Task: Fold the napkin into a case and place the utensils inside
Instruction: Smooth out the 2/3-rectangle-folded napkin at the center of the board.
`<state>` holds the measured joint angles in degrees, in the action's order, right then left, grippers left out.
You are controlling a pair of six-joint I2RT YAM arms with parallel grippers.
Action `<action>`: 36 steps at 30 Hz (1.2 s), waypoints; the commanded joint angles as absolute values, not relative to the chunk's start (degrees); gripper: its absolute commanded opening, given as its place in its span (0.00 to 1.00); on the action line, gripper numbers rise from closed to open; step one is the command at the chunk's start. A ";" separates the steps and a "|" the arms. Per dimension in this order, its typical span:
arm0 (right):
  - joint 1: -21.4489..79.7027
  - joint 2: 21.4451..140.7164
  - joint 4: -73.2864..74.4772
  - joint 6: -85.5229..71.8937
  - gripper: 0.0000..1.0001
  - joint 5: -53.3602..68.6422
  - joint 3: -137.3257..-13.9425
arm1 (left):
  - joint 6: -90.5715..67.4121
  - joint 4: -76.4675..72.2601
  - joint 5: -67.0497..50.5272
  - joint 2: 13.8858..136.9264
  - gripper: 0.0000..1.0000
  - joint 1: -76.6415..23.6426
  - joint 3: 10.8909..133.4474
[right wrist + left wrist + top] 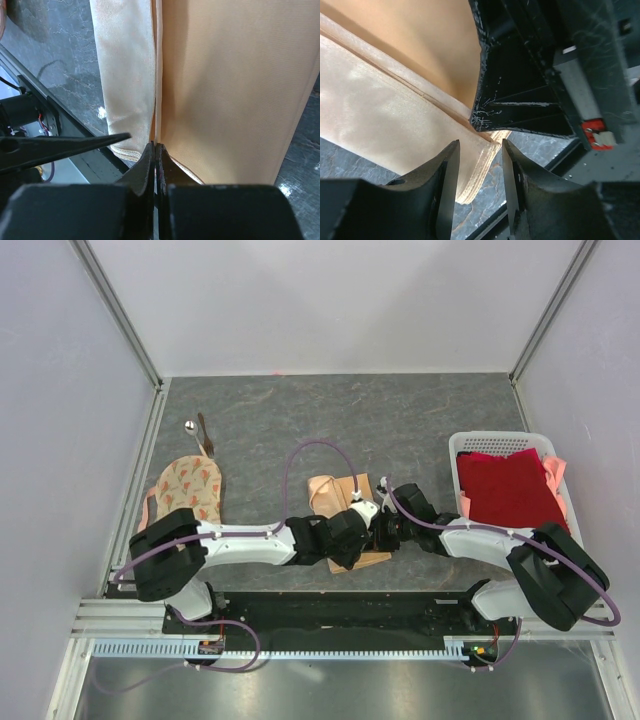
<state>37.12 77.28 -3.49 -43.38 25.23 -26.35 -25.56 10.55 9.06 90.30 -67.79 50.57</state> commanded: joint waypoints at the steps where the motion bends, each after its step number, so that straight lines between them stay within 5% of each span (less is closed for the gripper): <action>1: 37.35 76.29 -6.50 -44.56 0.00 26.54 -25.49 | -23.11 8.70 15.02 92.72 0.47 -69.87 51.15; 23: 37.27 76.46 -6.94 -44.74 0.00 26.90 -25.23 | -23.82 9.76 19.33 93.86 0.52 -73.92 49.83; 36: 38.75 77.87 -8.35 -45.70 0.00 27.34 -24.43 | -25.40 11.51 23.29 90.71 0.10 -74.00 50.19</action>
